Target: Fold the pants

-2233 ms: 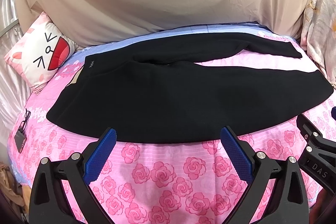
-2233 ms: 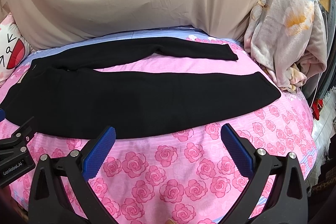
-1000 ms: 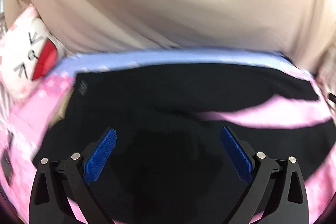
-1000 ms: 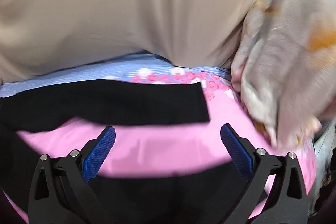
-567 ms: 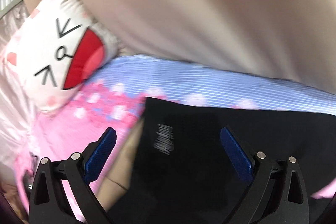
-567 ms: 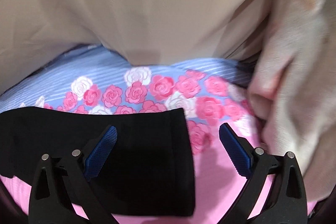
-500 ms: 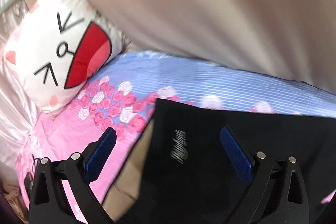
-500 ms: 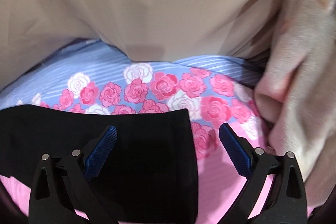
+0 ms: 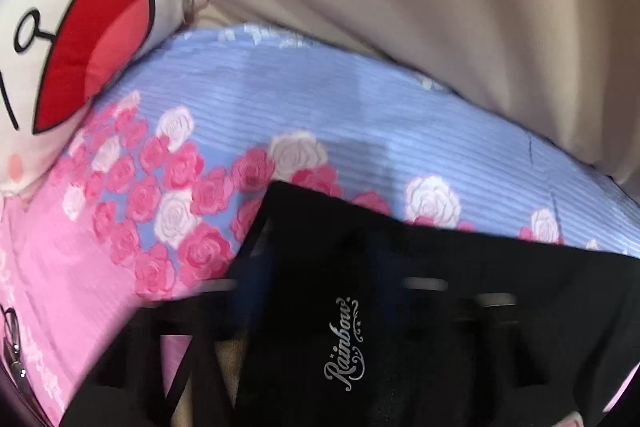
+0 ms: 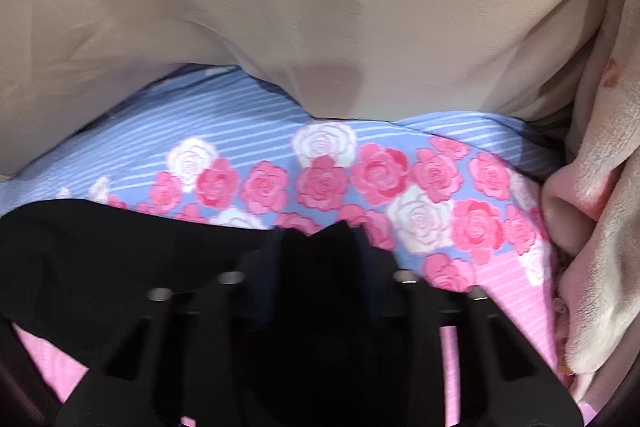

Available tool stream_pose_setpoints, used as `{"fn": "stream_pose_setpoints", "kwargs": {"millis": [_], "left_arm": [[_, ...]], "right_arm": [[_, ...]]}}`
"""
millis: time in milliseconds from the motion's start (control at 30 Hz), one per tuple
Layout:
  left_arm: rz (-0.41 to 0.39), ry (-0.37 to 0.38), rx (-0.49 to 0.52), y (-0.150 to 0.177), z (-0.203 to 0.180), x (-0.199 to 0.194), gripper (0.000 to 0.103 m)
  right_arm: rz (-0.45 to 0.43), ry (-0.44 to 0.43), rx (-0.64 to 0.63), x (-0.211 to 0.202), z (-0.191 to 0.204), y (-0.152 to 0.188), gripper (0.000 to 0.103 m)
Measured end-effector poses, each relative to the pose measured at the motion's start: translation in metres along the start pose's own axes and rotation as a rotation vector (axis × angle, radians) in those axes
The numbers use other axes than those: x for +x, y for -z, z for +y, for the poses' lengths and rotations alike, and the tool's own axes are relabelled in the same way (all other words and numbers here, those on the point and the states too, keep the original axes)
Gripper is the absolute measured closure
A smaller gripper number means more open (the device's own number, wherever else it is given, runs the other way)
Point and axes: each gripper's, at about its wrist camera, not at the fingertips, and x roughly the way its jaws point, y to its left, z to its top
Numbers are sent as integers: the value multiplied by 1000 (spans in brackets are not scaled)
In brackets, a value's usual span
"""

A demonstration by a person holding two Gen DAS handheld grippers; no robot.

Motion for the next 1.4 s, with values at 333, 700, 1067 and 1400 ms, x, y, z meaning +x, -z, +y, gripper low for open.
{"fn": "stream_pose_setpoints", "kwargs": {"millis": [333,700,1067,1400], "left_arm": [[-321,246,-44,22,27,-142,86],[-470,304,71,181,95,-262,84],[-186,160,31,266,132,-163,81],[-213,169,13,247,134,-181,78]], "right_arm": [[-255,-122,-45,-124,20,-11,87],[-437,-147,-188,-264,-30,122,87],[-217,-145,-126,-217,-83,237,87],[-488,-73,-104,-303,-88,204,98]]}}
